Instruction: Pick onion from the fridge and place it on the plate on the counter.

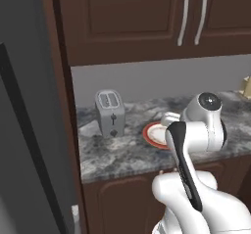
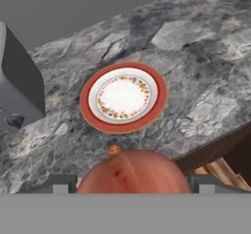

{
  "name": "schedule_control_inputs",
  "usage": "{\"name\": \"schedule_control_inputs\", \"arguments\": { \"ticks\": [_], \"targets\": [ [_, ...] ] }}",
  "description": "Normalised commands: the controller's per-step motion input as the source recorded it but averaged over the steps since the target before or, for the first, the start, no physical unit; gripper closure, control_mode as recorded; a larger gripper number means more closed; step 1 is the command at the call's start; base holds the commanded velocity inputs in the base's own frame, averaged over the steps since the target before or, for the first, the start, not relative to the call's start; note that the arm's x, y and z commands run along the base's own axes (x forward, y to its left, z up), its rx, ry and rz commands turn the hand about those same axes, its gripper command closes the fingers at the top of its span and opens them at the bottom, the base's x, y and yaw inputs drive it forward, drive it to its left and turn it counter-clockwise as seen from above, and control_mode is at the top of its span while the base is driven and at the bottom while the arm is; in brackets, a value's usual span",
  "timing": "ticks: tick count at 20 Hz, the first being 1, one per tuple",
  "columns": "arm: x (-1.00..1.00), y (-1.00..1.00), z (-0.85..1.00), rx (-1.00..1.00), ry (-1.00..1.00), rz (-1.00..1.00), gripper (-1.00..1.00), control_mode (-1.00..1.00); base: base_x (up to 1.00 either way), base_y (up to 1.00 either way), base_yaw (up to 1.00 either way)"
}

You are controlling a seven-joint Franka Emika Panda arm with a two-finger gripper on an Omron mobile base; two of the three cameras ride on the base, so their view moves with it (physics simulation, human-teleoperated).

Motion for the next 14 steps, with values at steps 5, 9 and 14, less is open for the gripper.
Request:
{"name": "schedule_control_inputs", "arguments": {
  "ticks": [5, 9, 14],
  "targets": [
    [0.0, 0.0, 0.0, 0.0, 0.0, 0.0, 1.0, 1.0, 0.29, -0.15, 0.33],
    [0.0, 0.0, 0.0, 0.0, 0.0, 0.0, 1.0, 1.0, 0.26, -0.21, 0.32],
    [0.05, -0.19, -0.01, 0.0, 0.0, 0.17, 1.0, -1.0, 0.08, -0.07, 0.12]
  ]
}}
